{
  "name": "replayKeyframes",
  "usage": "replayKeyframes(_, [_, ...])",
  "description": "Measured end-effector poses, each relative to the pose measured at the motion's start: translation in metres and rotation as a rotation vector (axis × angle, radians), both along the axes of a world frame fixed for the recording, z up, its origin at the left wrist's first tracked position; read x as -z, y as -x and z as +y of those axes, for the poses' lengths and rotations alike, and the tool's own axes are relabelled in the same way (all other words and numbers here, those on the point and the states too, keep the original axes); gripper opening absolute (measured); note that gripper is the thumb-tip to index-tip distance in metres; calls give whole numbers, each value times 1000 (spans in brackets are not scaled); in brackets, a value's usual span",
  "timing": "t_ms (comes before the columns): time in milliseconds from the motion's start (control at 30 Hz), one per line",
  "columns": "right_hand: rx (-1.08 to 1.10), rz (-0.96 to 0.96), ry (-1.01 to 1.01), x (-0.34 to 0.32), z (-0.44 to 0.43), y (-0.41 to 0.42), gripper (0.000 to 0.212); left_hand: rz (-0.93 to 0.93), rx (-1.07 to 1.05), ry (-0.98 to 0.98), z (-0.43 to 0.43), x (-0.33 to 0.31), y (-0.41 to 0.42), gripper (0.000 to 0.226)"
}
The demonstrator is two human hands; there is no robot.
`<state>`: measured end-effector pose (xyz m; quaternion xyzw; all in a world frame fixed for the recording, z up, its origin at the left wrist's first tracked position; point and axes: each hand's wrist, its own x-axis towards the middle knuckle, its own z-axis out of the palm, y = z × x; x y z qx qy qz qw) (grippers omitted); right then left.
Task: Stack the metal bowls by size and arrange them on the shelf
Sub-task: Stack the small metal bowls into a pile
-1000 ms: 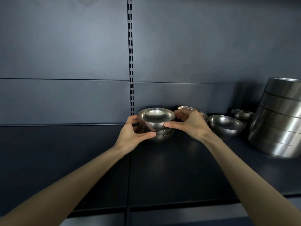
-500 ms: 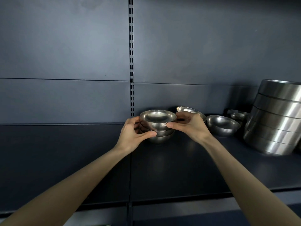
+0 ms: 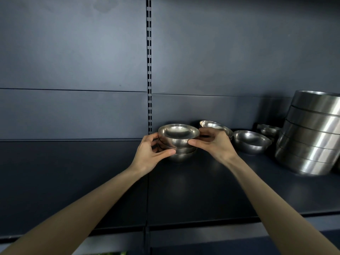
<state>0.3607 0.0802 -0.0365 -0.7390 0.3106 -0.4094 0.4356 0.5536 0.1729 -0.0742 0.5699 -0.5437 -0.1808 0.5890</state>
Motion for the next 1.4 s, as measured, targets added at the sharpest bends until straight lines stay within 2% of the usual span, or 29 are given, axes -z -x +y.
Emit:
replayKeyframes(133, [-3, -32, -13, 1, 0, -1, 59, 8, 2, 23, 0, -1, 2, 49])
replayKeyframes(267, [1, -47, 14, 5, 0, -1, 37, 10, 14, 40, -1, -1, 0, 45])
replayKeyframes(433, [17, -49, 35, 5, 0, -1, 37, -11, 29, 43, 0, 0, -1, 43])
replayKeyframes(667, [13, -83, 43, 6, 1, -1, 36, 15, 36, 48, 3, -1, 1, 57])
replayKeyframes(1133, [4, -81, 54, 6, -3, -1, 36, -25, 47, 58, -1, 0, -1, 36])
replayKeyframes(1333, [5, -71, 23, 8, -2, 1, 41, 11, 70, 20, -2, 3, -4, 50])
replayKeyframes(1367, [8, -61, 17, 9, -2, 1, 51, 21, 75, 0, -2, 4, -6, 57])
replayKeyframes(1400, [18, -43, 12, 11, -4, 2, 71, 28, 78, -29, -3, 6, -8, 67])
